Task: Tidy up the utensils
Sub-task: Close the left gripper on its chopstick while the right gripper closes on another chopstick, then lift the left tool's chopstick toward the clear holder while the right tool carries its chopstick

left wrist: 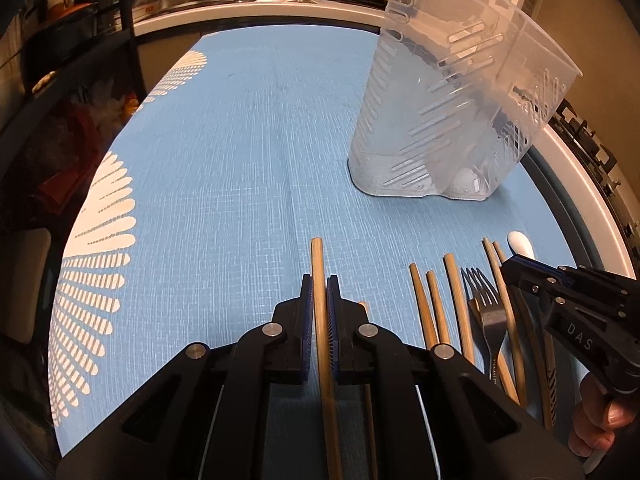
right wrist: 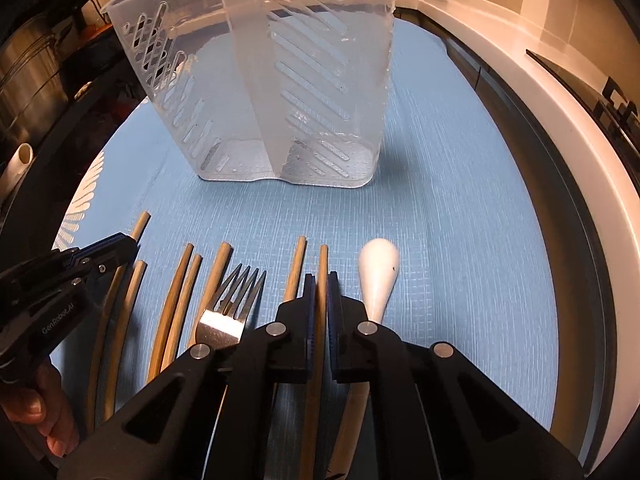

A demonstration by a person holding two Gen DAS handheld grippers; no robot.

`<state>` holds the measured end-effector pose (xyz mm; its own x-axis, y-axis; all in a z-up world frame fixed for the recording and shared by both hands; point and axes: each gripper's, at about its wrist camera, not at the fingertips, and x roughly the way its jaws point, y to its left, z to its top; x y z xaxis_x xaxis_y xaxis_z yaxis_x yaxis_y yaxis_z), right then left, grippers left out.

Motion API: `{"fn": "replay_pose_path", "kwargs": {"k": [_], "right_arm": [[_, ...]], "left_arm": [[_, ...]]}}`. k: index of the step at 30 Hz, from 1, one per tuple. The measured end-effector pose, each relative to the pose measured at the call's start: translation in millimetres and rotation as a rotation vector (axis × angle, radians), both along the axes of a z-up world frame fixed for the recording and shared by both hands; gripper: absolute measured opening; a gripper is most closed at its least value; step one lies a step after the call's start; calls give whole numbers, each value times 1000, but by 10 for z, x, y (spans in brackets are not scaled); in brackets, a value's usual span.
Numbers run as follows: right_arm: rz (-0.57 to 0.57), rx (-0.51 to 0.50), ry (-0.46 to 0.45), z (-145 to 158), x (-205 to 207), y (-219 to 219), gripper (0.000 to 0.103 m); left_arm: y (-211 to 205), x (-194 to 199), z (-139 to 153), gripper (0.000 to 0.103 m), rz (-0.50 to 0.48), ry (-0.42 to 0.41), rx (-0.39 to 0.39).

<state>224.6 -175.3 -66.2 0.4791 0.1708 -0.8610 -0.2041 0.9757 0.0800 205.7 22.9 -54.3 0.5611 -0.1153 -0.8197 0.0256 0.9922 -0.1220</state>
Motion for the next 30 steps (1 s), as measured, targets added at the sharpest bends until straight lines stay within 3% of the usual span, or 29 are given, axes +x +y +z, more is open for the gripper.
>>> {"fn": "replay_pose_path", "kwargs": {"k": [9,13,17,30], "right_arm": [[-6,-14,-72,-24,-77,44,6],[-2,-49,-134,-43,-179,109,6],[-13,-19,-126,-32,-164,58,5],[-16,179,-169,541,-226,-207,5]], "left_arm": [[-141,-77,-1,7,-14,-41,82],[-161,-140,8,7,-14,-43,79],[-165,-145,15,7,-18,-49,85],[20,-254,324,7,11,-80,-38]]}}
